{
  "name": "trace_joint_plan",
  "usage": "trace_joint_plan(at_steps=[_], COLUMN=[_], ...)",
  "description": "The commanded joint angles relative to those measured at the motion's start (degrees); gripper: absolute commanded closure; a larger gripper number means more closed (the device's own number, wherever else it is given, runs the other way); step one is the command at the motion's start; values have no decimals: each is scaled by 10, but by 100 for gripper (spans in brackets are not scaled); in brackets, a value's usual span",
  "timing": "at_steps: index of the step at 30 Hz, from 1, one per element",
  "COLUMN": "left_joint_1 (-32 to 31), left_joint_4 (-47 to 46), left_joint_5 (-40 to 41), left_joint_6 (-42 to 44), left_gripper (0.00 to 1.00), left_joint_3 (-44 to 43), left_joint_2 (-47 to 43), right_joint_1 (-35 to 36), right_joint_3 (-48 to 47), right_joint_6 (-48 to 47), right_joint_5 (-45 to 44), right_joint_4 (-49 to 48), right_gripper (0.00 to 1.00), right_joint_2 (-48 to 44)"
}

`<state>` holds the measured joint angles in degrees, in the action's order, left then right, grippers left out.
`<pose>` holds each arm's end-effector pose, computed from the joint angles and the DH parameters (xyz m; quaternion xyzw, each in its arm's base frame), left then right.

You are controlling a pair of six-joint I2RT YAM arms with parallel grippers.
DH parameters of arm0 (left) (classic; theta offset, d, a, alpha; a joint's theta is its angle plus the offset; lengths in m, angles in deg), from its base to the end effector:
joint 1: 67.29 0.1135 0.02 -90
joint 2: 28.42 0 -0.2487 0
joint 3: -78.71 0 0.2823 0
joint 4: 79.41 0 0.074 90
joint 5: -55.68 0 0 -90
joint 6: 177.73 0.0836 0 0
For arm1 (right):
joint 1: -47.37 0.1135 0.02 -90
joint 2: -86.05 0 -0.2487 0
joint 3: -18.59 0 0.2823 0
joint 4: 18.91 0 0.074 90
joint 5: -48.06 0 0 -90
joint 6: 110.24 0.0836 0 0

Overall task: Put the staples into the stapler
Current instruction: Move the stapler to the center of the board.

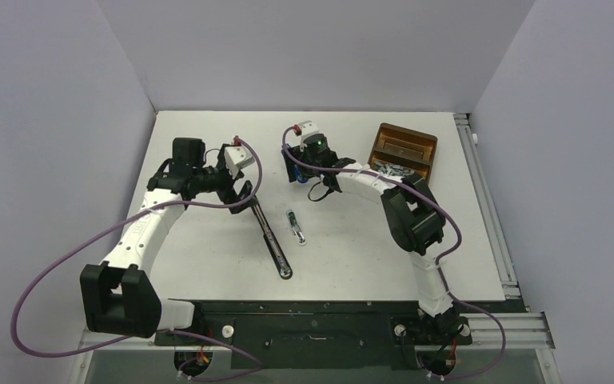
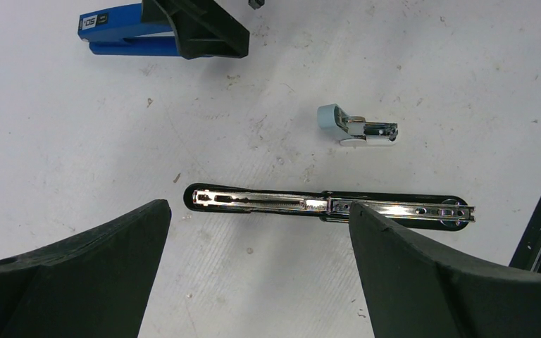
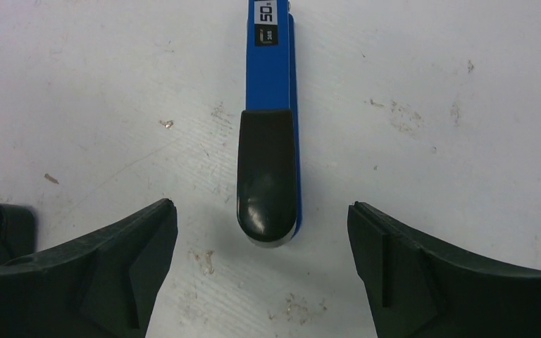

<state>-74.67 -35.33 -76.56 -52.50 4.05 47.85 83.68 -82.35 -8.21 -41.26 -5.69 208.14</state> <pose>0.3281 -0.0992 0.2499 0.4405 0.7555 -0.2393 0.4218 0.4390 0.3238 0.1334 -0.1887 0.8641 0.1958 0.4236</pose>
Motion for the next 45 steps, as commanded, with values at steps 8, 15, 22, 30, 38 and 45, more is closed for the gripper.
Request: trace_joint_plan(at_steps=[8, 15, 22, 30, 38, 45], left_joint_1=[-12, -19, -30, -55, -124, -152], left_joint_4=[4, 11, 16, 25, 47, 41], left_joint_5=[1, 1, 10, 8, 27, 13], left_joint_6=[27, 53, 55, 92, 196, 201], left_gripper=[4, 4, 4, 4, 4, 4], left_joint_3=[-27, -21, -21, -16, -17, -57], left_joint_2=[12, 0, -9, -19, -12, 34], right_joint_1=[0, 3, 3, 15, 82, 96], right_joint_3=[-111, -74, -1, 169, 328, 401], right_joint_6=[-24, -26, -27, 2, 48, 91], right_joint_5=[-4, -25, -44, -37, -80, -103], right_joint_4=[-17, -42, -57, -75, -94, -128], right_gripper=[34, 61, 89, 92, 92, 90], right_joint_2=[74, 56, -5, -141, -239, -277])
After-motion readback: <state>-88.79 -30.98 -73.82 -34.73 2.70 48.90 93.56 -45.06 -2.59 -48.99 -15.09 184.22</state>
